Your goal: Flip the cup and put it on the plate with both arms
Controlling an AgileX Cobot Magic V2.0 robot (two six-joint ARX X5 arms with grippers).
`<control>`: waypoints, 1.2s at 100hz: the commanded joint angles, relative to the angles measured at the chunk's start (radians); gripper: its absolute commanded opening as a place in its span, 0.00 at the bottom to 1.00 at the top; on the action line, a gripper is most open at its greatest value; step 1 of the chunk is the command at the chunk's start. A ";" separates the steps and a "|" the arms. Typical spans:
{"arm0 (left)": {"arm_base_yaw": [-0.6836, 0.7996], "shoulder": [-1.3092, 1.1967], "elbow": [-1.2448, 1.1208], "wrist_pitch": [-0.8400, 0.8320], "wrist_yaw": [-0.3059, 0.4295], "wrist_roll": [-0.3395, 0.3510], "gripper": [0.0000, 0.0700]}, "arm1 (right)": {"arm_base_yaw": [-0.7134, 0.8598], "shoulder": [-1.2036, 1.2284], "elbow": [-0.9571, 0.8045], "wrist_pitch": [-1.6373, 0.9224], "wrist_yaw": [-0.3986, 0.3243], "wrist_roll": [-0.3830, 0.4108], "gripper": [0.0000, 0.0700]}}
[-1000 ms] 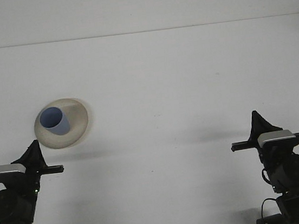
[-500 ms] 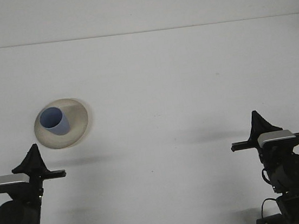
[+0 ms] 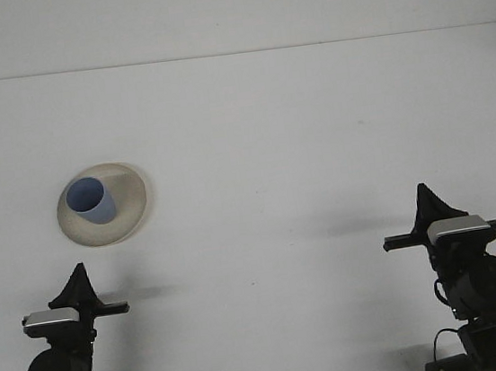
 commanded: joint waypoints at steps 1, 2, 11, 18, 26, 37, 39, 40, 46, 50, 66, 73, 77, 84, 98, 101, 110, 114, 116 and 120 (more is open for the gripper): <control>0.001 -0.004 -0.020 0.020 -0.005 0.002 0.02 | 0.000 0.002 0.003 0.017 0.000 0.012 0.00; 0.001 -0.004 -0.020 0.021 -0.005 0.002 0.02 | 0.000 0.002 0.003 0.018 0.000 0.012 0.00; 0.001 0.004 -0.020 0.031 -0.005 0.002 0.02 | 0.000 0.002 0.003 0.018 0.000 0.012 0.00; 0.001 0.005 -0.020 0.023 -0.005 0.002 0.02 | 0.000 0.002 0.003 0.017 0.000 0.012 0.00; 0.001 0.005 -0.020 0.024 -0.005 0.002 0.02 | 0.000 0.002 0.003 0.018 0.000 0.012 0.00; 0.001 0.005 -0.020 0.024 -0.005 0.002 0.02 | 0.000 0.002 0.003 0.018 0.000 0.012 0.00; 0.001 0.005 -0.020 0.023 -0.005 0.002 0.02 | 0.000 0.002 0.003 0.018 0.000 0.012 0.00; 0.001 0.005 -0.020 0.023 -0.005 0.002 0.02 | 0.000 0.002 0.003 0.018 0.000 0.012 0.00; 0.001 0.005 -0.020 0.024 -0.005 0.002 0.02 | 0.000 0.002 0.003 0.018 0.000 0.012 0.00; 0.001 0.005 -0.020 0.024 -0.005 0.002 0.02 | 0.000 0.002 0.003 0.018 0.000 0.012 0.00; 0.001 0.005 -0.020 0.024 -0.005 0.002 0.02 | 0.000 0.002 0.003 0.018 0.000 0.012 0.00; 0.001 0.005 -0.020 0.024 -0.005 0.002 0.02 | 0.000 0.002 0.003 0.018 0.001 0.011 0.00; 0.001 0.005 -0.020 0.024 -0.005 0.002 0.02 | 0.000 0.001 0.003 0.015 0.005 0.002 0.00; 0.001 0.005 -0.020 0.024 -0.005 0.002 0.02 | -0.007 -0.015 0.002 0.015 0.029 -0.008 0.00; 0.001 0.005 -0.020 0.024 -0.005 0.002 0.02 | -0.040 -0.112 -0.048 -0.021 0.014 -0.105 0.00; 0.001 0.005 -0.020 0.024 -0.005 0.002 0.02 | -0.047 -0.145 -0.075 -0.021 0.006 -0.142 0.00; 0.001 0.005 -0.020 0.023 -0.005 0.002 0.02 | -0.072 -0.245 -0.167 -0.021 -0.017 -0.233 0.00; 0.001 0.005 -0.020 0.024 -0.005 0.002 0.02 | -0.090 -0.299 -0.220 -0.020 -0.037 -0.264 0.00; 0.001 0.005 -0.020 0.024 -0.005 0.002 0.02 | -0.096 -0.315 -0.238 -0.021 -0.044 -0.272 0.00; 0.001 0.005 -0.020 0.024 -0.005 0.002 0.02 | -0.114 -0.364 -0.288 -0.021 -0.055 -0.306 0.00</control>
